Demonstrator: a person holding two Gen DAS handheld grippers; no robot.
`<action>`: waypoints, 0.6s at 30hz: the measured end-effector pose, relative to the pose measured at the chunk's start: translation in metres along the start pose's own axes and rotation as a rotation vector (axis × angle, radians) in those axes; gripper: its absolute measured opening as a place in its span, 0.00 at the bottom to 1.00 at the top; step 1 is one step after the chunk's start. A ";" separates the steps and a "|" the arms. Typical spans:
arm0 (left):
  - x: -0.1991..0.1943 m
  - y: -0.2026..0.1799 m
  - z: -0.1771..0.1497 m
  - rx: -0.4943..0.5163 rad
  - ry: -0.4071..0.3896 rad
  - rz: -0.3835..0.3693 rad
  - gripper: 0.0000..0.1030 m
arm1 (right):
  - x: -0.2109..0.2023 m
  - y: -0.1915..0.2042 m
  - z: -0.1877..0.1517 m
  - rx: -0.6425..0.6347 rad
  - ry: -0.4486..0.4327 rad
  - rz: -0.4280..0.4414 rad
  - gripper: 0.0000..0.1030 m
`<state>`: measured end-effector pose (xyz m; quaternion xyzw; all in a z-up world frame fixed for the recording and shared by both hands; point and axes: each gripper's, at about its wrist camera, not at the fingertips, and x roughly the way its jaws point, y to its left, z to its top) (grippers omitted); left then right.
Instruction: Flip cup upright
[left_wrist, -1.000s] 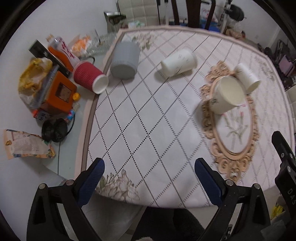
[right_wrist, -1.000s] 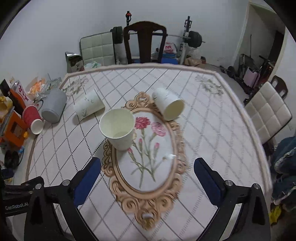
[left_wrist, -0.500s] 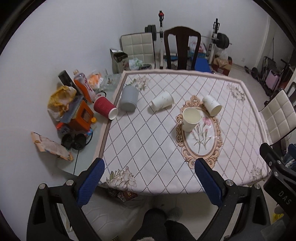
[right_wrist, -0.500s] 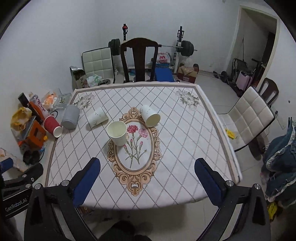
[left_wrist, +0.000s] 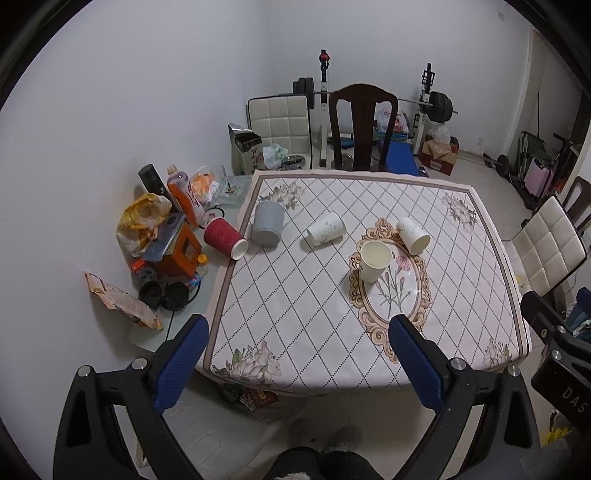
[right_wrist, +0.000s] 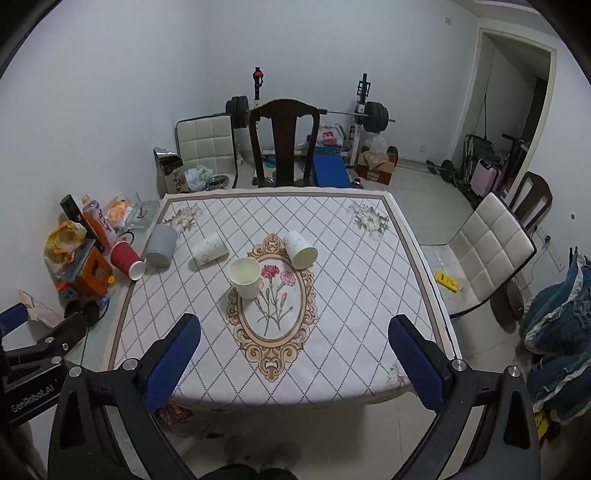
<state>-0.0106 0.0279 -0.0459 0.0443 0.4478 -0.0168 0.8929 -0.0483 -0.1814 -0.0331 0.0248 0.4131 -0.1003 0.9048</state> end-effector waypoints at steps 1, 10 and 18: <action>-0.001 0.001 0.000 -0.003 -0.004 0.000 0.97 | -0.002 0.001 0.000 -0.002 -0.004 0.000 1.00; -0.006 -0.003 0.000 0.011 -0.048 0.003 1.00 | -0.005 0.005 -0.001 -0.006 0.005 0.007 1.00; -0.007 -0.002 0.000 0.001 -0.046 0.002 1.00 | 0.000 0.001 -0.002 0.005 0.007 -0.006 1.00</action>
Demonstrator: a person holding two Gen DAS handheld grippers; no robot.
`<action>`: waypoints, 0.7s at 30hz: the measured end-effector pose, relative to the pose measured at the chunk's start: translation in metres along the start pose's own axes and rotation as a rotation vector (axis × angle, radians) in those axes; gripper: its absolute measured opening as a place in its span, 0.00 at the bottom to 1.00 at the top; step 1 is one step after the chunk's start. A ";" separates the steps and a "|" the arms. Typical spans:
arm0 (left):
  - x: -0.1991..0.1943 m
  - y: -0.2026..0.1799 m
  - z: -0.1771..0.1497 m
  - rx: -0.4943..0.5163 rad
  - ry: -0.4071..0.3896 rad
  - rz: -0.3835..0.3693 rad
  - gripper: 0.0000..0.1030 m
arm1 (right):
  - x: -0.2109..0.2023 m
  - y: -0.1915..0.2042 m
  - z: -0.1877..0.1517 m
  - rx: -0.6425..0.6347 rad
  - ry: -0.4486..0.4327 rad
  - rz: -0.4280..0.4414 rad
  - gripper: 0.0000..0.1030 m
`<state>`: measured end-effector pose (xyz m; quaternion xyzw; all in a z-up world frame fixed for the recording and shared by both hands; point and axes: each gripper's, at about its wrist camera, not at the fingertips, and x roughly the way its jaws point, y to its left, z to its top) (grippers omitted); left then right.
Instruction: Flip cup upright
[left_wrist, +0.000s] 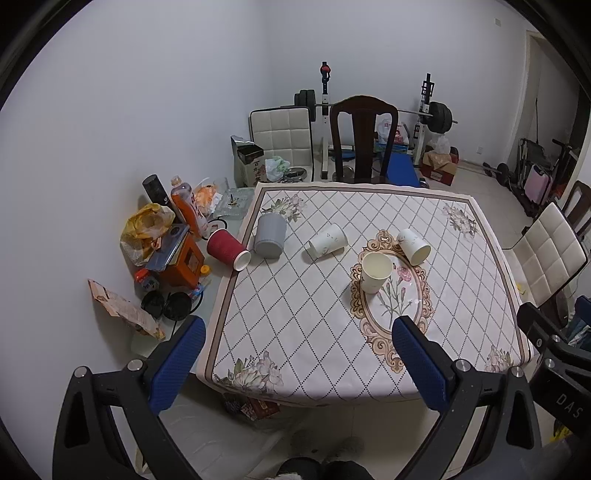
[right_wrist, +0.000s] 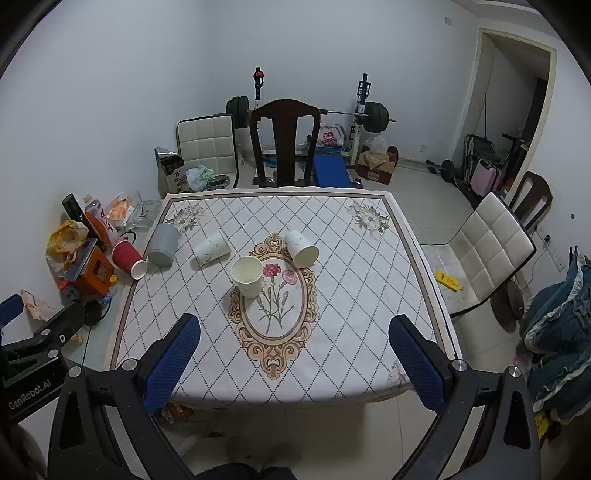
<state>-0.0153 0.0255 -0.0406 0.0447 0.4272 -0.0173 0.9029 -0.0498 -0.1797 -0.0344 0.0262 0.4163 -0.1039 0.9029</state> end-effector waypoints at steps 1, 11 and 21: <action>-0.001 0.000 0.000 -0.002 0.001 -0.002 1.00 | 0.001 0.000 -0.001 0.000 0.001 -0.001 1.00; -0.006 -0.001 -0.004 -0.019 -0.009 -0.002 1.00 | -0.001 -0.001 -0.002 -0.003 -0.001 -0.009 1.00; -0.009 0.000 -0.004 -0.022 -0.011 0.001 1.00 | -0.001 -0.003 -0.003 -0.004 -0.004 -0.010 1.00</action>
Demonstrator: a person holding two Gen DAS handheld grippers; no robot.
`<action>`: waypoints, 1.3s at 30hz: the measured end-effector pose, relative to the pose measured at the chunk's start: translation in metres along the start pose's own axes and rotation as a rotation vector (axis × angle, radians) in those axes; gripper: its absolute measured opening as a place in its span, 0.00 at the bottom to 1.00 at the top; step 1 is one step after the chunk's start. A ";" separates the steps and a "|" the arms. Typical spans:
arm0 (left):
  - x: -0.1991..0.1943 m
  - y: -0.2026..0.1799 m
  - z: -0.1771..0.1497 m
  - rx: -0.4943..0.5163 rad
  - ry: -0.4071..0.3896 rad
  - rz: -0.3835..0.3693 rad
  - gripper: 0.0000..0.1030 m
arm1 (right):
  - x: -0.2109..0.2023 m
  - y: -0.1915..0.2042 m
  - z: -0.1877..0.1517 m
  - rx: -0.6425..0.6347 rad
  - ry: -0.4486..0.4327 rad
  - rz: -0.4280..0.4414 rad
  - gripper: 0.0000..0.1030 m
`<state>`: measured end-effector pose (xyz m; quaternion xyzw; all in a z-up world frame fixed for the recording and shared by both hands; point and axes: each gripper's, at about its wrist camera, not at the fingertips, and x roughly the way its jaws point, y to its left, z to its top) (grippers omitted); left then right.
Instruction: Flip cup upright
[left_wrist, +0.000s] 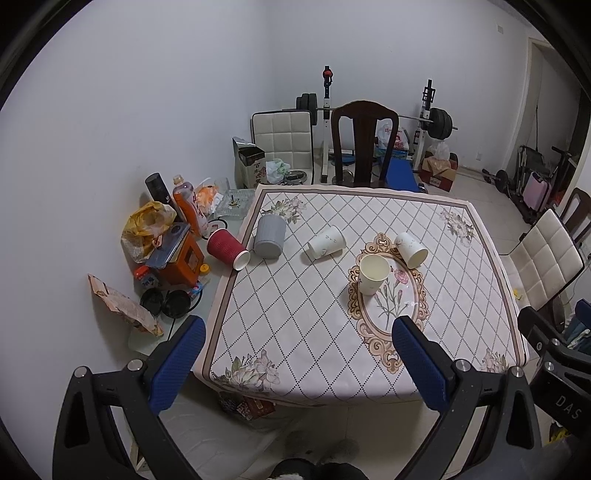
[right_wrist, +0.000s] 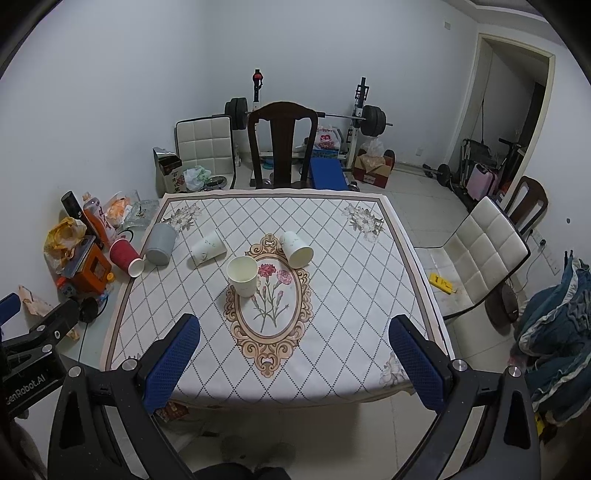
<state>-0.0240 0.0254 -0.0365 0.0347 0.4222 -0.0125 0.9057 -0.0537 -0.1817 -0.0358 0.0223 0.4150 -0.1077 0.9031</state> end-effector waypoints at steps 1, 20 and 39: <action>0.000 0.000 0.000 0.000 0.000 0.001 1.00 | 0.000 0.001 0.000 0.000 0.001 0.000 1.00; -0.008 0.002 0.000 -0.009 -0.008 0.014 1.00 | -0.016 0.001 -0.005 -0.010 -0.005 0.019 1.00; -0.012 0.010 -0.001 -0.017 -0.005 0.021 1.00 | -0.020 0.010 -0.001 -0.013 -0.006 0.027 1.00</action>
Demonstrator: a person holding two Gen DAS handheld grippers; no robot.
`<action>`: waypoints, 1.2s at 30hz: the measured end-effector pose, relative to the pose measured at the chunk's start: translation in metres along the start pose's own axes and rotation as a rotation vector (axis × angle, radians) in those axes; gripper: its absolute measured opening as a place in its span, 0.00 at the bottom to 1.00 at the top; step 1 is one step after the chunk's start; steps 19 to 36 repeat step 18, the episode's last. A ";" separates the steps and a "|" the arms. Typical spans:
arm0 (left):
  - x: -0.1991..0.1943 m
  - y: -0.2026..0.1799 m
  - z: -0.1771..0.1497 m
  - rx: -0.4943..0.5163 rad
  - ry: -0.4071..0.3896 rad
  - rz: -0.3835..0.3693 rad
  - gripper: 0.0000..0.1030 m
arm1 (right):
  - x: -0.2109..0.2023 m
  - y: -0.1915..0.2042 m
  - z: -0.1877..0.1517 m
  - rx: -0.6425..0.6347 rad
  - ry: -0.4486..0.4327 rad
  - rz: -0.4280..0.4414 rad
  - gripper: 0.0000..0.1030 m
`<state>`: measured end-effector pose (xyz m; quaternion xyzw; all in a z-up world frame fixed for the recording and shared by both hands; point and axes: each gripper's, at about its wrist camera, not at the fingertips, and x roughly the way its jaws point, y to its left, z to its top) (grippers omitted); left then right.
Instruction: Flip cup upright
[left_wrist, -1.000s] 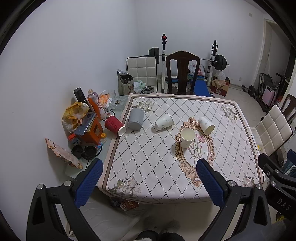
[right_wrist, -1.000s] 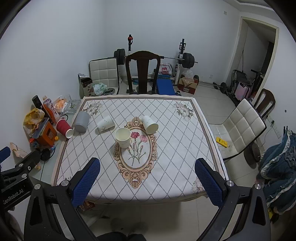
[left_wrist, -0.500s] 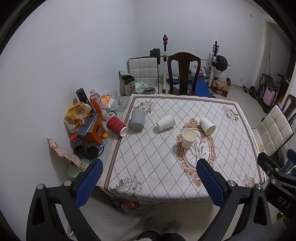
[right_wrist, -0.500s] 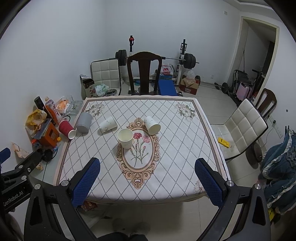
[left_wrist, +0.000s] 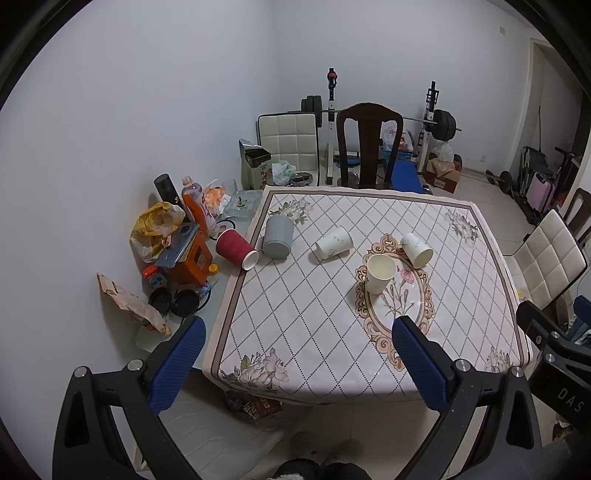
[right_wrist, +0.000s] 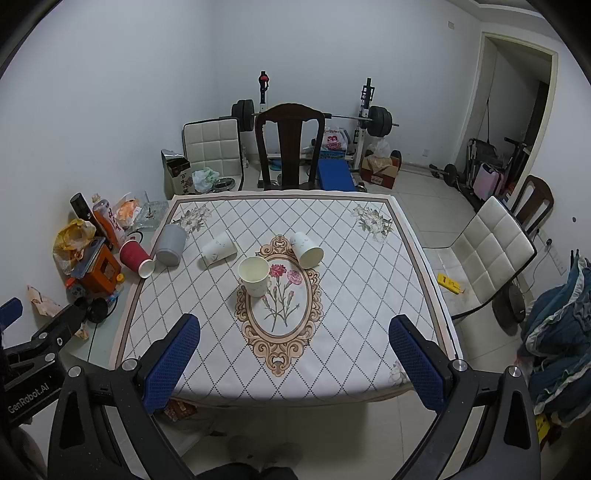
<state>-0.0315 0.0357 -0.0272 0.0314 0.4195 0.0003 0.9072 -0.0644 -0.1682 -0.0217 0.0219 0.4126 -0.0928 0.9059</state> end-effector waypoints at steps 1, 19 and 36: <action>0.000 0.000 0.000 -0.001 0.001 -0.001 1.00 | 0.000 -0.001 -0.001 -0.001 0.000 0.000 1.00; 0.000 0.007 -0.002 -0.003 -0.003 -0.001 1.00 | -0.001 0.003 -0.001 -0.001 0.001 0.002 1.00; 0.000 0.007 -0.002 -0.003 -0.003 -0.001 1.00 | -0.001 0.003 -0.001 -0.001 0.001 0.002 1.00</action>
